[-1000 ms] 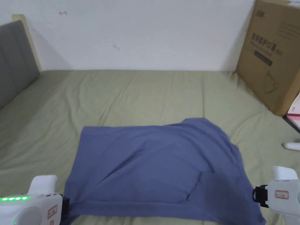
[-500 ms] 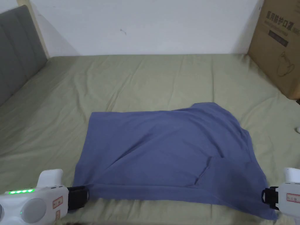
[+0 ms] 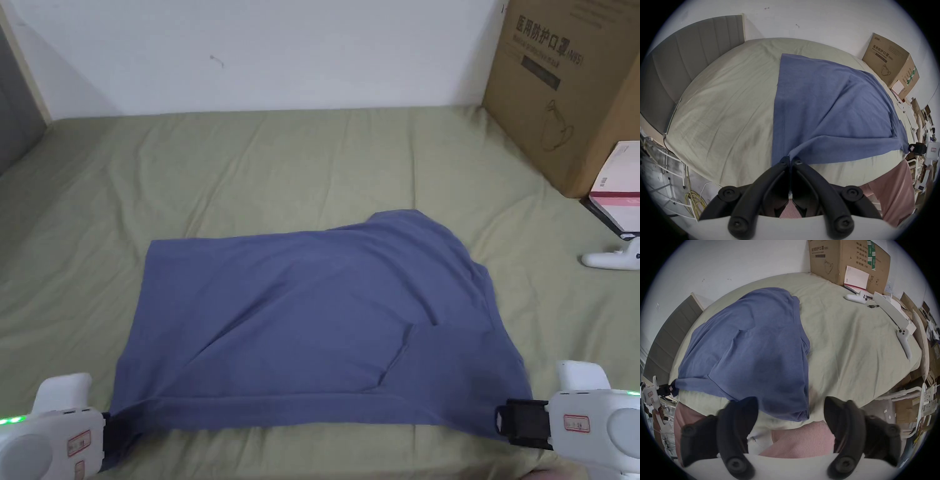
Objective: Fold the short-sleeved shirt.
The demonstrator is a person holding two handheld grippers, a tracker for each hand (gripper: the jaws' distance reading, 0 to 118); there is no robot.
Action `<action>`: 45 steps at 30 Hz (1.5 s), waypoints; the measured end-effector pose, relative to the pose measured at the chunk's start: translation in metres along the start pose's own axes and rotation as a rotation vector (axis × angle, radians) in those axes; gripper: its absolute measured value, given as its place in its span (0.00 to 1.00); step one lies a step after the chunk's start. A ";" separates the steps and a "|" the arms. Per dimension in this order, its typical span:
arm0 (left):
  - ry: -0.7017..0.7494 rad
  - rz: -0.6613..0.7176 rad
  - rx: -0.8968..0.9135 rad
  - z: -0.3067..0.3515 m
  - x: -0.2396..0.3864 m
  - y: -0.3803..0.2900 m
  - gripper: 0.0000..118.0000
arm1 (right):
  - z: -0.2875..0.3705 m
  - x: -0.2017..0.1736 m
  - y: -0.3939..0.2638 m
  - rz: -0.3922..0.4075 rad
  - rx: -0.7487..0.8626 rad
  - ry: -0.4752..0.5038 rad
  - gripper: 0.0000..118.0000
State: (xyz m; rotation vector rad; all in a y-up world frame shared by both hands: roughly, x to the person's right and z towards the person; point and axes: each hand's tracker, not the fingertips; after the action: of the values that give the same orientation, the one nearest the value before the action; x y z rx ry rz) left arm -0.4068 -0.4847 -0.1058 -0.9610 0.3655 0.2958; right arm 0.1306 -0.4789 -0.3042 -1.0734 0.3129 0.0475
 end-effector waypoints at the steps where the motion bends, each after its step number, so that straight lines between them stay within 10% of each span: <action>1: -0.004 0.003 0.002 0.001 -0.002 0.001 0.01 | -0.001 0.000 0.000 0.010 -0.003 0.009 0.74; 4: -0.009 0.019 0.009 0.002 -0.001 0.002 0.01 | -0.013 0.000 0.000 0.021 -0.046 0.034 0.72; 5: -0.008 0.018 0.009 0.002 0.001 0.002 0.01 | -0.017 0.001 -0.001 0.028 -0.059 0.039 0.64; 7: -0.001 0.004 0.007 0.004 0.004 0.002 0.01 | -0.025 0.000 -0.002 0.070 -0.073 0.001 0.15; 9: 0.003 -0.004 0.005 0.005 0.003 0.002 0.01 | -0.022 -0.002 -0.003 0.081 -0.034 -0.005 0.11; 28: 0.021 -0.026 0.066 0.024 0.006 0.053 0.01 | 0.024 0.002 0.060 -0.056 0.070 0.112 0.08; 37: 0.075 -0.139 0.045 -0.031 0.029 0.130 0.01 | -0.035 -0.022 0.145 0.008 0.019 0.025 0.08; 38: 0.082 -0.149 0.031 -0.041 0.030 0.135 0.05 | -0.046 -0.023 0.151 -0.004 0.002 0.016 0.08; 40: 0.094 -0.158 0.009 -0.052 0.031 0.140 0.46 | -0.067 -0.024 0.160 -0.007 -0.040 -0.015 0.15; 42: 0.103 -0.145 -0.013 -0.058 0.031 0.141 0.89 | -0.080 -0.027 0.164 0.028 -0.075 -0.074 0.58; 45: 0.068 -0.095 0.000 -0.052 0.020 0.137 0.89 | -0.077 -0.026 0.161 0.044 -0.054 -0.074 0.71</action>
State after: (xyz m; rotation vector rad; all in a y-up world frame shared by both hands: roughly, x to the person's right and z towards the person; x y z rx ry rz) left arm -0.4528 -0.4518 -0.2428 -0.9868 0.3812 0.1770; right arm 0.0576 -0.4656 -0.4688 -1.1154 0.2698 0.1353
